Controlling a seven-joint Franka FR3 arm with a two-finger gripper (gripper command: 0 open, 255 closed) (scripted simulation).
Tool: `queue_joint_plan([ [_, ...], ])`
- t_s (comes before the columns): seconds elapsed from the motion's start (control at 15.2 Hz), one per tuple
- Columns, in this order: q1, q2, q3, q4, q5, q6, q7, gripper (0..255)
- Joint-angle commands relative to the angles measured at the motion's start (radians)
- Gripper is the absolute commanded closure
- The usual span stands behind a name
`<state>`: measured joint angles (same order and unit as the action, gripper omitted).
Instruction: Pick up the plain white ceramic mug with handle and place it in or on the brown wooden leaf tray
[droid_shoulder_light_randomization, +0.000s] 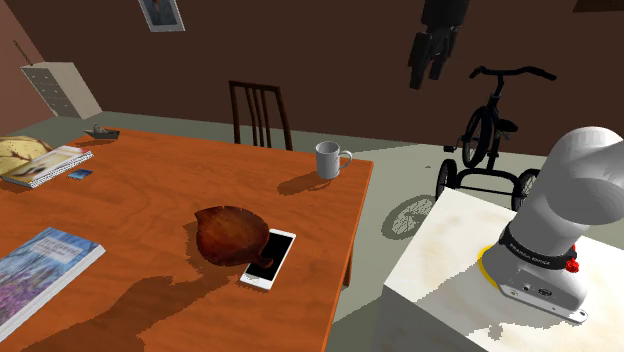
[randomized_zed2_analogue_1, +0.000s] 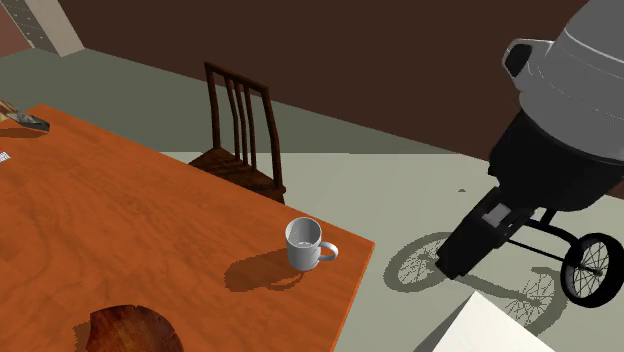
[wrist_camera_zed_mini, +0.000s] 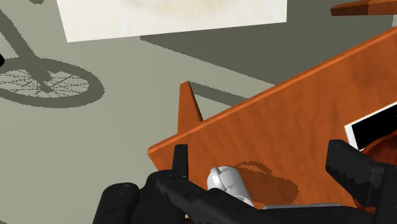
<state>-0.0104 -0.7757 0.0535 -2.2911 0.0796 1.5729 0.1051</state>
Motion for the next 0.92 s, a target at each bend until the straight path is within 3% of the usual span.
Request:
queue_joint_plan([
  [0.0, 0.000, 0.000, 0.000, 0.000, 0.000, 0.000, 0.000, 0],
  [0.86, -0.009, 0.388, 0.099, 0.010, -0.013, 0.386, 0.089, 0],
])
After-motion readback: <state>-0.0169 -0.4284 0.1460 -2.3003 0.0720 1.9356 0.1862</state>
